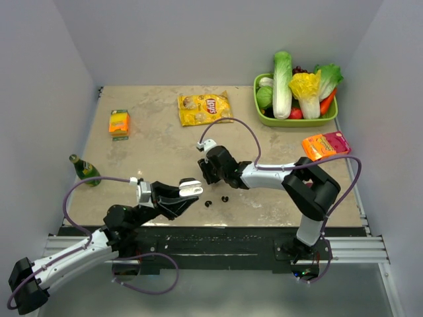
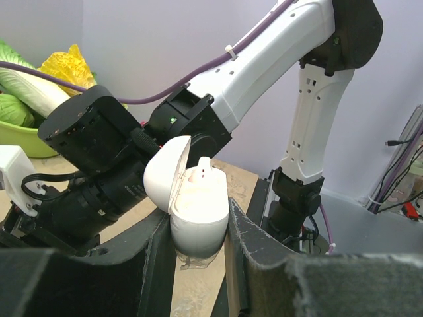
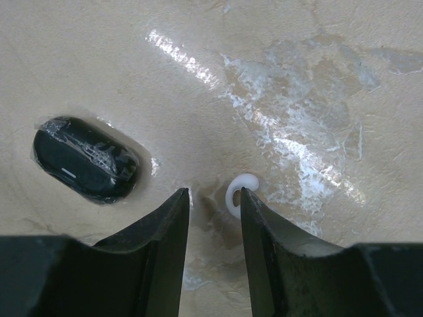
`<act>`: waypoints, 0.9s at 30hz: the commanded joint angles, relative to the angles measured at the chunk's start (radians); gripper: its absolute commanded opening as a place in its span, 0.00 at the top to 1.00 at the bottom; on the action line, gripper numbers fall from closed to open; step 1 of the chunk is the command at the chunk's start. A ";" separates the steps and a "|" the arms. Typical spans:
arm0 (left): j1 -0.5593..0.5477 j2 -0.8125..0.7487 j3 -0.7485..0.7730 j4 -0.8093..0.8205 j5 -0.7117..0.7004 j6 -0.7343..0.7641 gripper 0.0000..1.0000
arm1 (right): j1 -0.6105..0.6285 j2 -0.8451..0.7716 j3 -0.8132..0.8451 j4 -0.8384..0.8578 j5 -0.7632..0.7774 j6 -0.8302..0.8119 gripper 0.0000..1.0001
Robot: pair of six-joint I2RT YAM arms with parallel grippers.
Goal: Insert the wireless bluetooth earbuds into the charging case
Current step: Pick up the earbud from the center of the board.
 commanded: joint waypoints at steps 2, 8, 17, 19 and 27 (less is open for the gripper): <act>-0.004 -0.003 -0.078 0.027 0.003 -0.005 1.00 | -0.007 0.010 0.026 -0.022 0.066 -0.007 0.60; -0.004 -0.009 -0.081 0.027 0.001 -0.007 1.00 | -0.007 0.001 0.020 -0.022 0.094 -0.007 0.62; -0.004 -0.011 -0.082 0.026 -0.003 -0.008 1.00 | -0.007 -0.003 0.017 -0.029 0.132 -0.008 0.69; -0.004 -0.011 -0.082 0.026 -0.003 -0.008 1.00 | -0.007 0.000 0.023 -0.038 0.149 -0.008 0.71; -0.004 -0.011 -0.085 0.030 -0.003 -0.010 1.00 | -0.007 0.001 0.026 -0.051 0.176 -0.007 0.76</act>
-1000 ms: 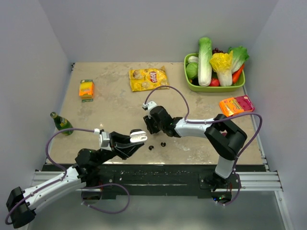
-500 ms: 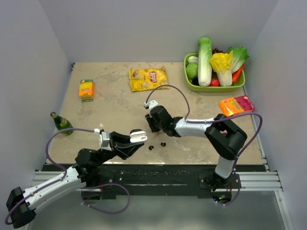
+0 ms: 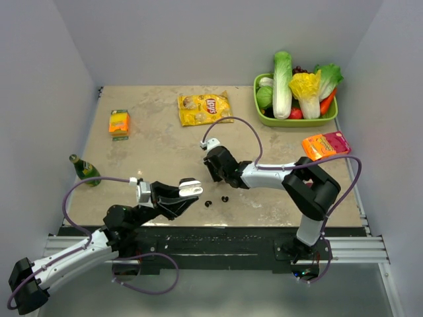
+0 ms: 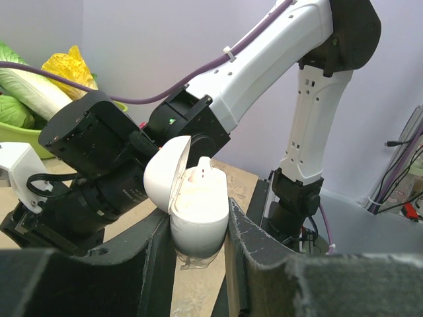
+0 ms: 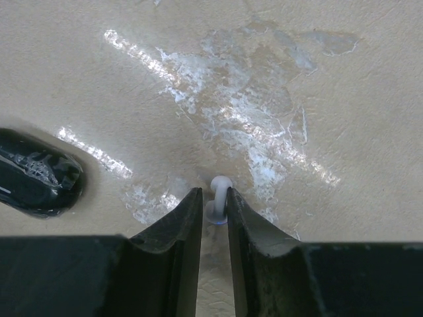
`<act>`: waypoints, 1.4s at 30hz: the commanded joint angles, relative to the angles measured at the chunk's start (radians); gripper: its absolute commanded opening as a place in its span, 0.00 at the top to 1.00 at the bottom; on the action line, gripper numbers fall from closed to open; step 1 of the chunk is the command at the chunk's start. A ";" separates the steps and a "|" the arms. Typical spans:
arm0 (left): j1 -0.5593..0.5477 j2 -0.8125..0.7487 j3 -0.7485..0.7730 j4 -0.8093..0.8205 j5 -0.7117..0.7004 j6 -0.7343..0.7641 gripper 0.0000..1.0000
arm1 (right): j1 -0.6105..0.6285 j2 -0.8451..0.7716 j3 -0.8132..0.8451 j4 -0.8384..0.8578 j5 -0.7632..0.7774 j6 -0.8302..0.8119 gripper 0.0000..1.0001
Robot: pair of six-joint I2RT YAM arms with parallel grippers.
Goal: Insert the wireless bluetooth earbuds into the charging case
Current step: Pick up the earbud from the center of the board, then place the earbud in the charging case.
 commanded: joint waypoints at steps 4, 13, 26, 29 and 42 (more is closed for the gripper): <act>-0.004 -0.008 -0.085 0.029 -0.003 -0.010 1.00 | -0.004 0.000 0.025 -0.016 0.049 -0.003 0.92; -0.004 0.002 -0.081 0.029 -0.007 -0.005 1.00 | 0.019 -0.348 -0.093 0.029 0.116 0.014 1.00; -0.005 0.277 -0.076 0.279 0.034 -0.023 1.00 | 0.202 -0.934 -0.068 -0.153 -0.239 -0.140 1.00; -0.007 0.309 -0.035 0.268 0.080 -0.013 1.00 | 0.208 -0.951 -0.049 -0.216 -0.443 -0.176 1.00; -0.005 0.413 0.108 0.165 0.307 0.030 1.00 | 0.231 -0.956 -0.018 -0.341 -0.646 -0.247 1.00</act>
